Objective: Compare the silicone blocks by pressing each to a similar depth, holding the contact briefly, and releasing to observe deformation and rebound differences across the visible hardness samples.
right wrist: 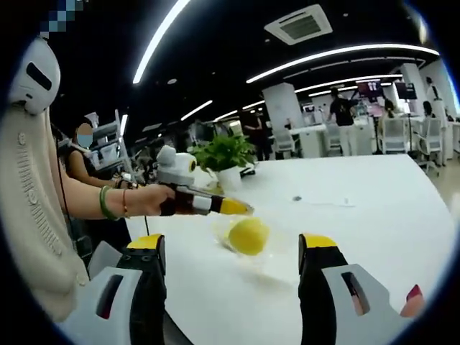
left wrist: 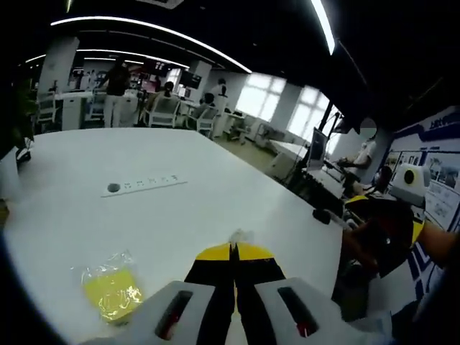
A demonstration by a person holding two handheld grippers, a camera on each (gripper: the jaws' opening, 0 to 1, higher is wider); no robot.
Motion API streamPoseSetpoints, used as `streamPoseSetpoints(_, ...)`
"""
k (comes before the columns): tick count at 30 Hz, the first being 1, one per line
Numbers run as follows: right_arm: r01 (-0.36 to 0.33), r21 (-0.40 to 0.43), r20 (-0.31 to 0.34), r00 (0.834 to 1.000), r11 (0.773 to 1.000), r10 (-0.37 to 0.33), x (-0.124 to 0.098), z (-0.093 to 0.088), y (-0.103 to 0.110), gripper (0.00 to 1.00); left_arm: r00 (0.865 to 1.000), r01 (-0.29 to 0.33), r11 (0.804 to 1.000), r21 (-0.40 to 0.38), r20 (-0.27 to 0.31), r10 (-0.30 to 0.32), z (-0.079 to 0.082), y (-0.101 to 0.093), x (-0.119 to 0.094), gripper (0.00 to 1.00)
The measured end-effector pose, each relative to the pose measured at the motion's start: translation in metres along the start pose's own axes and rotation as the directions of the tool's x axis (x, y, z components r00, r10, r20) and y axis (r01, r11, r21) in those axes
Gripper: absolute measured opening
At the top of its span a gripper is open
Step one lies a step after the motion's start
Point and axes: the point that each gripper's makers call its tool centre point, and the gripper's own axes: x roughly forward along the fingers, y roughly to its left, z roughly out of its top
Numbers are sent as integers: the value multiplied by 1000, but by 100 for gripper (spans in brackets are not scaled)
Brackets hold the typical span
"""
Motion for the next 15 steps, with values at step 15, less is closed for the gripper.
streamPoseSetpoints(15,-70,-128,-83,995,989,60,18,25,21,72,998,23,999,34,61,-25,27,-14,-54,0)
